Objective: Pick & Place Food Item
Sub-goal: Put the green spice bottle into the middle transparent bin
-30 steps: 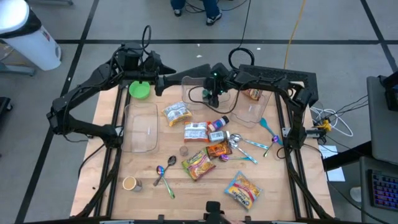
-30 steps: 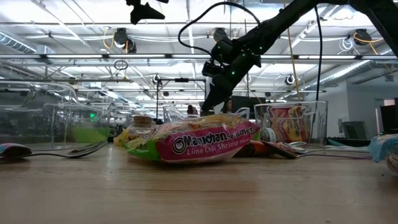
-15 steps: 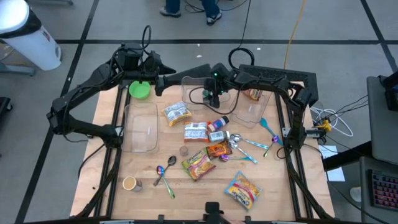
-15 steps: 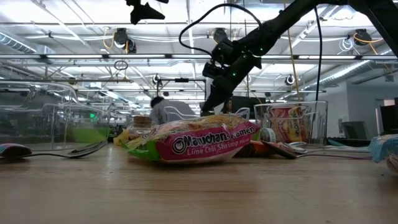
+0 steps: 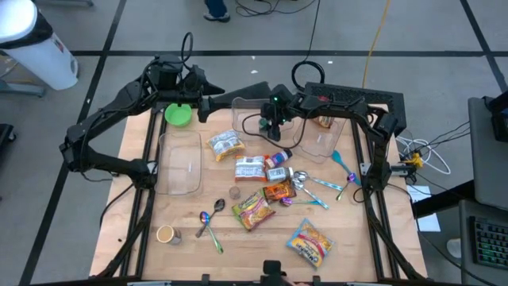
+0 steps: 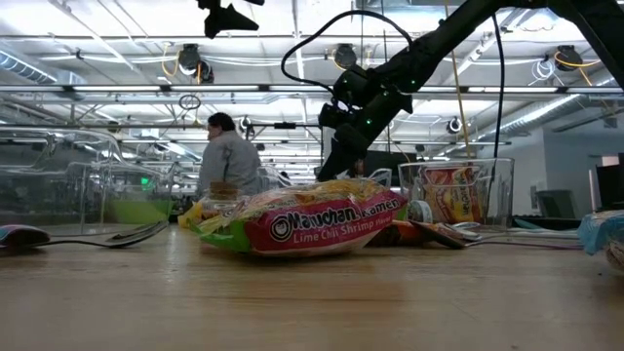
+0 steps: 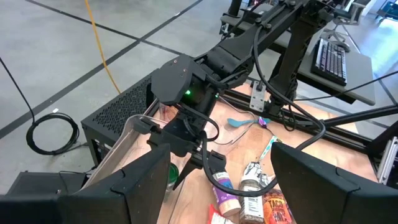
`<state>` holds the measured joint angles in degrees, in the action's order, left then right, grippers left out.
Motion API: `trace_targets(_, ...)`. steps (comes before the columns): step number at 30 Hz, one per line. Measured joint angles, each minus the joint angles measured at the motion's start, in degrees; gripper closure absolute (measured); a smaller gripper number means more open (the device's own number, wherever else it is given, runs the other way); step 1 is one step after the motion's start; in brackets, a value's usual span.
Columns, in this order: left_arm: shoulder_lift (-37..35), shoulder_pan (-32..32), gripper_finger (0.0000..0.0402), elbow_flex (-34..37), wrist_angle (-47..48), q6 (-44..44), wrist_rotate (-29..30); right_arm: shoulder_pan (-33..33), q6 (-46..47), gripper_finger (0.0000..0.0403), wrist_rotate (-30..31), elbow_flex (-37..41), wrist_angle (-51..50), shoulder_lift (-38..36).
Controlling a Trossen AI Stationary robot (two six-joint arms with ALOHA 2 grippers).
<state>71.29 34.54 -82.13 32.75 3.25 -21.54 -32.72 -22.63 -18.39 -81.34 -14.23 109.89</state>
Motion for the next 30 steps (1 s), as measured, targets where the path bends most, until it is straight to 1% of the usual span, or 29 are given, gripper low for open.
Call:
trace_targets(4,0.0,0.0,0.0119,0.0,0.0,0.0,0.0,0.1,-0.6,0.0207,-0.1,0.0,0.0,0.0)
trace_targets(12,0.0,0.0,0.0119,0.0,0.0,0.3,0.0,0.1,-1.0,0.0206,-2.7,0.0,-0.5,0.0)
trace_targets(18,0.0,0.0,0.0119,0.0,0.0,0.3,0.0,0.1,-1.0,0.0185,-2.8,0.1,-0.7,0.0)
trace_targets(26,0.0,0.0,0.0119,0.0,0.0,0.3,0.0,0.1,-0.6,0.0191,-2.7,0.1,-0.4,0.0)
trace_targets(30,0.0,0.0,0.0119,0.0,0.0,0.3,0.0,0.1,-0.4,0.0187,-2.7,0.1,0.0,0.0)
